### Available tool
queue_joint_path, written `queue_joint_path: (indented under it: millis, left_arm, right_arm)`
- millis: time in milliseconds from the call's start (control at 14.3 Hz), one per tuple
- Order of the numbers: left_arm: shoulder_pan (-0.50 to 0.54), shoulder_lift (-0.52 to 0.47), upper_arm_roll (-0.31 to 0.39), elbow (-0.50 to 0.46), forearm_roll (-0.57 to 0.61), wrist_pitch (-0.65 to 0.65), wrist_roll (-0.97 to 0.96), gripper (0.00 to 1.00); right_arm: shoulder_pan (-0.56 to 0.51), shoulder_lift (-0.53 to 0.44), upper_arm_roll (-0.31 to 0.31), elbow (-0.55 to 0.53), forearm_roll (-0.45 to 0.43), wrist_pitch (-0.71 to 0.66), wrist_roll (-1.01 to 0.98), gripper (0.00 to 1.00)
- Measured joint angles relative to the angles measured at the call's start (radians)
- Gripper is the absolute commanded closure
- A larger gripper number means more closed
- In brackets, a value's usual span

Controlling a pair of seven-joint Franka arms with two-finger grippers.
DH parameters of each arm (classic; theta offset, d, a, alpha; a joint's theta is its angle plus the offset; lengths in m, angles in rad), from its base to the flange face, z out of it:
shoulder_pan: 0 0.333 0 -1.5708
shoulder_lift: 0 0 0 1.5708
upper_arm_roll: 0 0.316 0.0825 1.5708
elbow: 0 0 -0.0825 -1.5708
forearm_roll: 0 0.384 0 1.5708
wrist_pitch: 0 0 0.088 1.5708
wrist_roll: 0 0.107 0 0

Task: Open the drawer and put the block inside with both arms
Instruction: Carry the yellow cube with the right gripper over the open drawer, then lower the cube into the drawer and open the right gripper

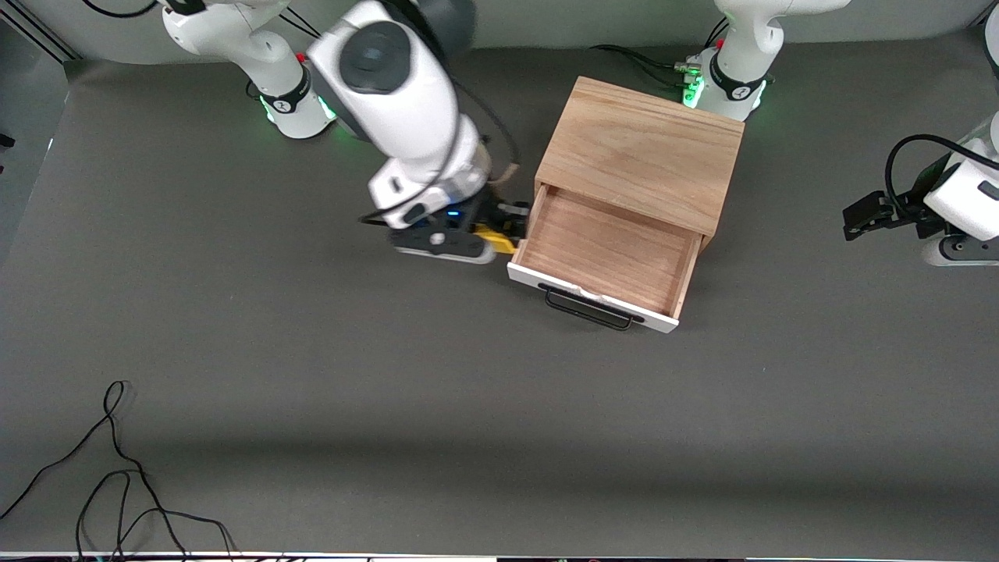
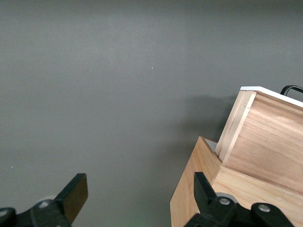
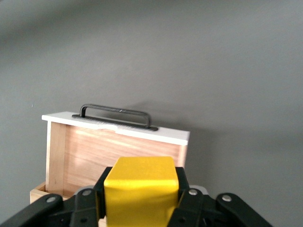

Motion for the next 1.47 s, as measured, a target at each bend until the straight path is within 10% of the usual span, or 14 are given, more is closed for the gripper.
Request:
queue_joint_path:
  millis: [631, 981, 1121, 1192, 1472]
  left_arm:
    - [0.000, -0.005, 0.004, 0.002, -0.021, -0.011, 0.030, 0.00]
    - [0.000, -0.008, 0.004, 0.002, -0.022, -0.019, 0.030, 0.00]
    - [0.000, -0.008, 0.004, 0.002, -0.022, -0.020, 0.030, 0.00]
    - [0.000, -0.008, 0.004, 0.002, -0.022, -0.020, 0.030, 0.00]
    - [0.000, -0.008, 0.004, 0.002, -0.023, -0.022, 0.030, 0.00]
  right_arm:
    - [0.177, 0.249, -0.007, 0.009, -0.055, 0.185, 0.278, 0.79]
    - [0.179, 0.285, -0.007, 0.010, -0.055, 0.196, 0.309, 0.63]
    - [0.186, 0.289, -0.007, 0.010, -0.055, 0.197, 0.317, 0.09]
    - [0.189, 0.289, -0.007, 0.010, -0.055, 0.197, 0.326, 0.00]
    - [0.192, 0.289, -0.007, 0.010, -0.075, 0.201, 0.341, 0.00]
